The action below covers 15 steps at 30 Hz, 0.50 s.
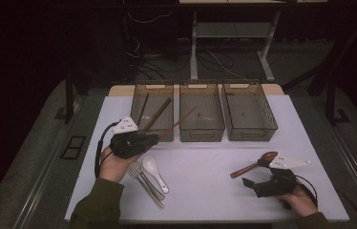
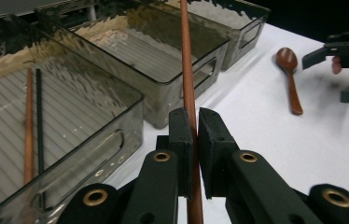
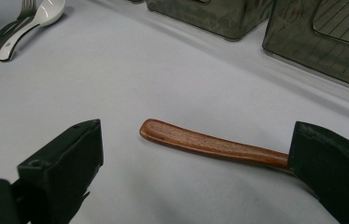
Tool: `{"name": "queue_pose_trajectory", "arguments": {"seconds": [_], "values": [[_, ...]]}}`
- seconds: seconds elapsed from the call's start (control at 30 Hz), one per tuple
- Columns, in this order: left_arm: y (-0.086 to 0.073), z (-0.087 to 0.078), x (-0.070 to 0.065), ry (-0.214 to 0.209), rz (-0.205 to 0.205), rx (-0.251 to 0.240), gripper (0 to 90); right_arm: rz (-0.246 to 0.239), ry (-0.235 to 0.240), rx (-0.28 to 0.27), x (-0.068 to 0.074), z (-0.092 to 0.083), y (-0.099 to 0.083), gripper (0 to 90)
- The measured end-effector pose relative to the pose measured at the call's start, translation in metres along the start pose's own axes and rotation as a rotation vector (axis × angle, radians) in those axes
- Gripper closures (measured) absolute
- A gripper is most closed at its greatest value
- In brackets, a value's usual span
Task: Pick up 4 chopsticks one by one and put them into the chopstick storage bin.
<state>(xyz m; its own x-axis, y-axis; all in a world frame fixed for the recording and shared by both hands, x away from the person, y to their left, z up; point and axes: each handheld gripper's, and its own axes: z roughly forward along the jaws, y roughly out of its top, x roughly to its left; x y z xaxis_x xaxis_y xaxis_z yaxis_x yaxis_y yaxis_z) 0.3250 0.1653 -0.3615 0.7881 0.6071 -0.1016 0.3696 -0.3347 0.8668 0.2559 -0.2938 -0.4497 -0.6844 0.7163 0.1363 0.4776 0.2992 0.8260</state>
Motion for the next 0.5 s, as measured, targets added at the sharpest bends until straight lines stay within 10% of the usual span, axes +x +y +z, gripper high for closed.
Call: {"name": "queue_pose_trajectory", "arguments": {"seconds": [0.5], "values": [[0.013, 0.008, 0.021, 0.054, -0.003, -0.013, 83.4, 0.004, -0.008, 0.000, 0.000, 0.000, 0.000, 2.9]]}}
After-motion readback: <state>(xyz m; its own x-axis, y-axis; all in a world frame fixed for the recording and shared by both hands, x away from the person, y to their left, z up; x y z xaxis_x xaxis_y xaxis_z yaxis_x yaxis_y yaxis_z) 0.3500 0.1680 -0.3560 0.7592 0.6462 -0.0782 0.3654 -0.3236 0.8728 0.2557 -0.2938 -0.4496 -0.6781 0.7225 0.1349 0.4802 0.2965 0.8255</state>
